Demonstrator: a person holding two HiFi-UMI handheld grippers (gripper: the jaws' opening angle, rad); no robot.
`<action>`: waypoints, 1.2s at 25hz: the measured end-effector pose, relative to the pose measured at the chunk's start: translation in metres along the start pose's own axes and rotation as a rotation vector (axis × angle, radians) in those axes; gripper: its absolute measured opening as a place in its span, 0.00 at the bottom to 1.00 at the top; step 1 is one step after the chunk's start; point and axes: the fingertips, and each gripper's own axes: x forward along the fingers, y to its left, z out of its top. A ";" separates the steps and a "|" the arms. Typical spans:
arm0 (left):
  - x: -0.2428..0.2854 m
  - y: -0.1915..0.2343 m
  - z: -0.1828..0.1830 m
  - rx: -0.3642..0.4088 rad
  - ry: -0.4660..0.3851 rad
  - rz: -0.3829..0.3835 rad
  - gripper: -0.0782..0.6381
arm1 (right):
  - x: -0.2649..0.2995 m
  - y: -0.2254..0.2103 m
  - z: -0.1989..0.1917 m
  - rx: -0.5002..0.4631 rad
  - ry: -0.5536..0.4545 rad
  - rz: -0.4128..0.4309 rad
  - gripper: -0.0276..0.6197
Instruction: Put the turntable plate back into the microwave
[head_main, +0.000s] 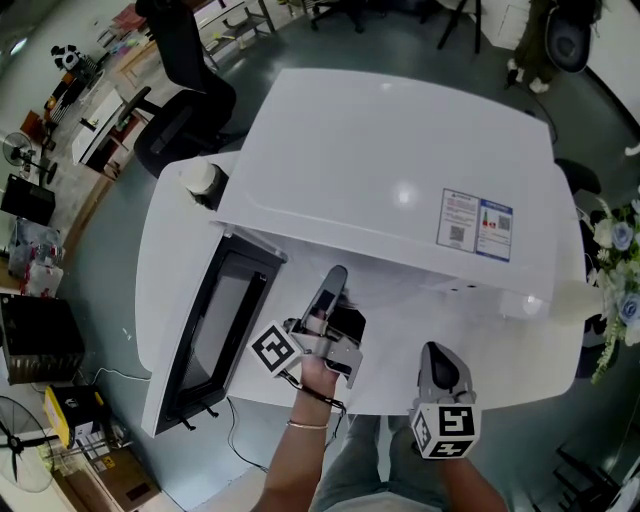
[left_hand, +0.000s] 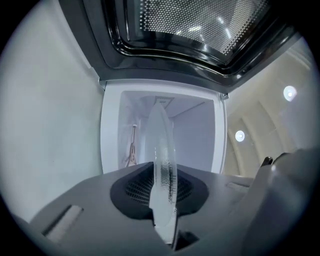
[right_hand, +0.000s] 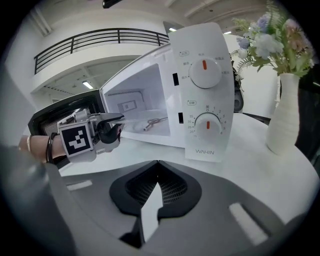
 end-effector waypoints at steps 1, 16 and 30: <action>0.002 0.000 0.000 0.000 0.002 0.001 0.17 | 0.000 0.000 0.000 0.001 0.002 0.000 0.06; 0.030 0.011 0.003 0.008 0.010 0.036 0.17 | 0.005 -0.012 0.000 0.015 0.010 -0.020 0.06; 0.049 0.017 0.007 0.002 0.015 0.067 0.17 | 0.008 -0.012 0.002 0.028 0.014 -0.022 0.06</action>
